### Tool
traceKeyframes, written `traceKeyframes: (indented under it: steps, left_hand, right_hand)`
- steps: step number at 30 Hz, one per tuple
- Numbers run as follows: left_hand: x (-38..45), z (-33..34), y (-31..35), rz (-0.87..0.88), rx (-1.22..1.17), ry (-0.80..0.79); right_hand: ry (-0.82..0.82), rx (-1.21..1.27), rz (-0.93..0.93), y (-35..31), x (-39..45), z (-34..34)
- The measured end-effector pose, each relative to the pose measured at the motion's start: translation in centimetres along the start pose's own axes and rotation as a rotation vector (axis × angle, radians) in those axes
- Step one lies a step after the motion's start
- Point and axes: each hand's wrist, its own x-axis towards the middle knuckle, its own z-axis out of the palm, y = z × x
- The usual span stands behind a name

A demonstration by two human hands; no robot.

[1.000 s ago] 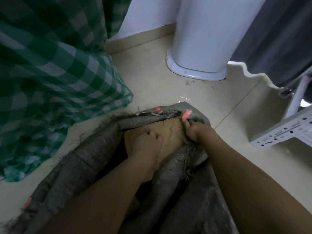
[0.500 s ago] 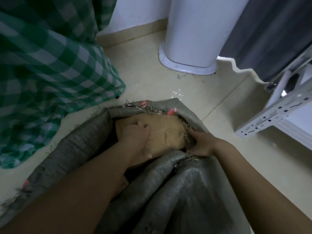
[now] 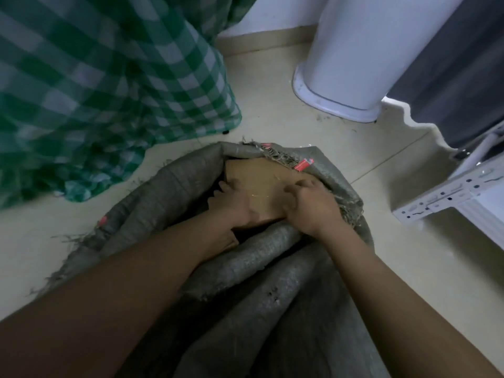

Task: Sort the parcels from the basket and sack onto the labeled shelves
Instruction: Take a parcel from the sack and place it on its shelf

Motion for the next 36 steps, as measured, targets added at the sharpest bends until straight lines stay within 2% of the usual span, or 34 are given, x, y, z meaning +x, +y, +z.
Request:
traceKeyframes:
  steps: [3, 6, 9, 12, 15, 18, 20, 24, 28, 30, 33, 36]
  left_hand:
    - [0.4, 0.6, -1.1, -0.036, -0.032, -0.09]
    - [-0.4, 0.7, -1.0, -0.024, 0.05, -0.043]
    - [-1.8, -0.1, 0.1, -0.007, -0.016, -0.027]
    - [-1.0, 0.2, 0.4, 0.002, -0.273, 0.034]
    - [-1.2, -0.6, 1.5, 0.004, -0.486, 0.092]
    - [-2.5, -1.9, 3.3, 0.119, -0.551, 0.188]
    - [-3.1, -2.0, 4.4, 0.262, -0.681, 0.173]
    - [-4.1, -1.0, 6.1, 0.397, -0.72, 0.039]
    - [-4.2, -0.7, 6.9, 0.414, -0.681, -0.056]
    - [-4.1, -0.7, 7.0, 0.46, -0.664, -0.065]
    - [-4.2, -0.9, 6.7, 0.461, -0.723, 0.003]
    - [-3.9, -1.7, 6.0, 0.419, -0.799, 0.142]
  right_hand:
    - [-0.138, 0.042, -0.032, -2.9, 0.6, 2.1]
    - [-0.21, -0.054, -0.025, -4.5, 0.9, 4.7]
    - [-0.068, -0.174, -0.012, -4.8, 1.3, 5.6]
    - [0.025, -0.182, -0.024, -3.8, 1.4, 4.9]
    - [0.105, -0.043, -0.004, -1.9, 0.9, 3.7]
    - [0.358, 0.2, 0.046, -0.3, 0.1, 3.3]
    - [0.488, 0.346, 0.02, 0.1, -0.2, 3.3]
    - [0.411, 0.536, 0.086, -0.6, -0.8, 3.6]
    - [0.575, 0.371, 0.239, -0.3, -1.0, 4.7]
    - [0.622, 0.395, 0.265, 0.1, -1.0, 5.0]
    - [0.682, 0.489, 0.245, 0.5, -1.5, 5.1]
    - [0.637, 0.607, 0.206, 1.0, -2.3, 4.3]
